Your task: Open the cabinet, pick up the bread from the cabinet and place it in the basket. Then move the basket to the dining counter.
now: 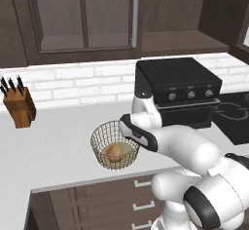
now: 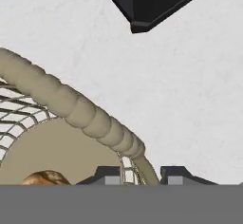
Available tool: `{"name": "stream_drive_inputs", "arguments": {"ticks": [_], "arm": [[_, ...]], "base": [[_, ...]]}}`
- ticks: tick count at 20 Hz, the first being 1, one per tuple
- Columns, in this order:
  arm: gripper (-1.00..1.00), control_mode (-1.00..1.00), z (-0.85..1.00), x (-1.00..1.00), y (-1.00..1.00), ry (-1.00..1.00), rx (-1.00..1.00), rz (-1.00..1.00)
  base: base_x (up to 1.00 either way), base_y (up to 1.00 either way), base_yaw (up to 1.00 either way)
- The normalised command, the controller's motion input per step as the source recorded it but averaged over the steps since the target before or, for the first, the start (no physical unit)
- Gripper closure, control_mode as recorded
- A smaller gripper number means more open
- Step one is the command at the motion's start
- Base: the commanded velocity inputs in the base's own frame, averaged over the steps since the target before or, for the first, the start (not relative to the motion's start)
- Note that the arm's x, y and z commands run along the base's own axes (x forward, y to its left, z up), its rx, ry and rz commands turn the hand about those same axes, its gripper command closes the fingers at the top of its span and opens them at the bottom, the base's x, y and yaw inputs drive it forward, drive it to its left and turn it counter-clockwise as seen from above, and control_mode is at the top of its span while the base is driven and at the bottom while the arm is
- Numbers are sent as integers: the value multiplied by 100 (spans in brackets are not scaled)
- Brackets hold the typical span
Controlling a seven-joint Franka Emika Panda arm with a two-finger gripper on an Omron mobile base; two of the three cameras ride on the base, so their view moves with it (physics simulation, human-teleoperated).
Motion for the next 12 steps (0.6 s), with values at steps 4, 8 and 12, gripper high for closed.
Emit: {"name": "stream_drive_inputs", "arguments": {"ticks": [4,8,12], "arm": [[100,-100,53,-33,0,0,2,-8],[100,-100,79,-39,-1,0,2,-15],[100,-100,81,-34,-9,0,3,-21]], "base": [[0,0,0],[0,0,0],[0,0,0]]}}
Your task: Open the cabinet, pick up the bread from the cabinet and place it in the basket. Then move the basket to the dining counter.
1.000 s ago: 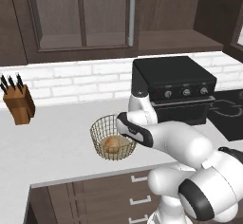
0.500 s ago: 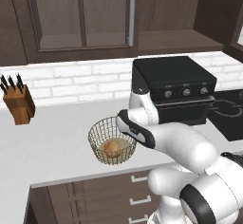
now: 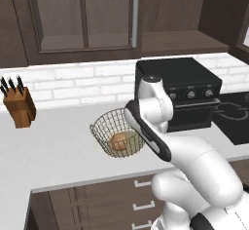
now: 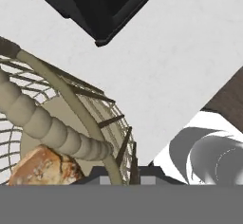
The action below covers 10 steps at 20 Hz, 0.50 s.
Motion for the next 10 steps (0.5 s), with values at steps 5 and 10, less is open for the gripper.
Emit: {"name": "stream_drive_inputs", "arguments": {"ticks": [5,10], "arm": [[100,-100,74,-53,-32,0,4,-19],[100,-100,79,-50,0,-5,1,-11]], "base": [[0,0,0],[0,0,0]]}}
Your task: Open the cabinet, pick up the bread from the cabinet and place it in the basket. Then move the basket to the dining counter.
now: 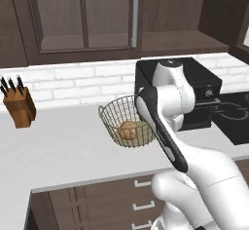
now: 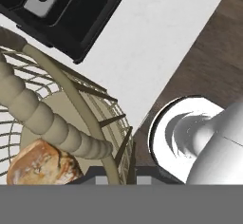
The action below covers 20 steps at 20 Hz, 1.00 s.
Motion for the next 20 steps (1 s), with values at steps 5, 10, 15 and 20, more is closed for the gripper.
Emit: {"name": "stream_drive_inputs", "arguments": {"ticks": [5,10,15,20], "arm": [[100,-100,88,-28,-24,-5,4,-11],[100,-100,71,-49,-47,-5,9,-8],[100,-100,27,-52,-34,-4,8,-2],[100,-100,5,-16,-29,0,3,0]], "base": [[0,0,0],[0,0,0],[0,0,0],[0,0,0]]}}
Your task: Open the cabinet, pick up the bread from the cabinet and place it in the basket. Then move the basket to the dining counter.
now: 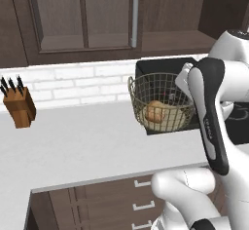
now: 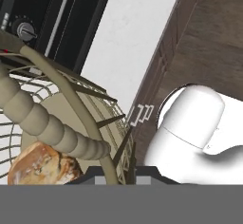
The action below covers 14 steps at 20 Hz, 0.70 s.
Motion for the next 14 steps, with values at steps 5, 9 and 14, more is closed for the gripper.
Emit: {"name": "stream_drive_inputs", "arguments": {"ticks": [5,9,14], "arm": [[100,-100,0,0,-10,-1,0,0],[100,-100,0,0,0,0,0,0],[100,-100,0,0,-3,0,0,0]], "base": [[0,0,0],[0,0,0],[0,0,0]]}}
